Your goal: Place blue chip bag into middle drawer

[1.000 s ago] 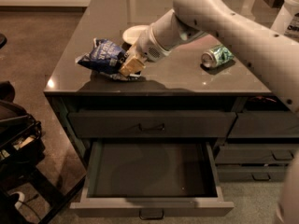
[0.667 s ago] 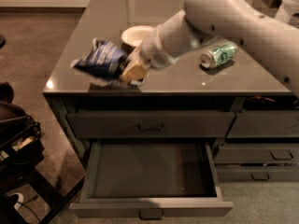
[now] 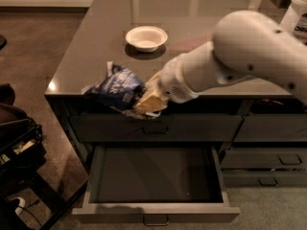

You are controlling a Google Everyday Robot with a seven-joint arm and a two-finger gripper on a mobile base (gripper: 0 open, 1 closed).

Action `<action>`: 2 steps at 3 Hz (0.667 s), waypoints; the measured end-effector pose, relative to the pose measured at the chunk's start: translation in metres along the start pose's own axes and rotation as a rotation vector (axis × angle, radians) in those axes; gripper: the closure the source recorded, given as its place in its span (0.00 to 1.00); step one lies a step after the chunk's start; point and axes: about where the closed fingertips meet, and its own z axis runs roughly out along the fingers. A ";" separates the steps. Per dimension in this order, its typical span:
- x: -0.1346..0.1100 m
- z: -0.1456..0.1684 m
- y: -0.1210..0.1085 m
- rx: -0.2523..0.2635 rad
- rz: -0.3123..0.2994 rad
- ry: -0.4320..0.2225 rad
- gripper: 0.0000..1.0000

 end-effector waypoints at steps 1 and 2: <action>-0.001 0.001 0.001 -0.003 -0.003 0.000 1.00; 0.002 0.007 0.005 -0.021 -0.022 0.004 1.00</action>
Offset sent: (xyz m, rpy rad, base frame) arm -0.0043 0.0052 -0.0168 -0.0141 0.0057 0.0535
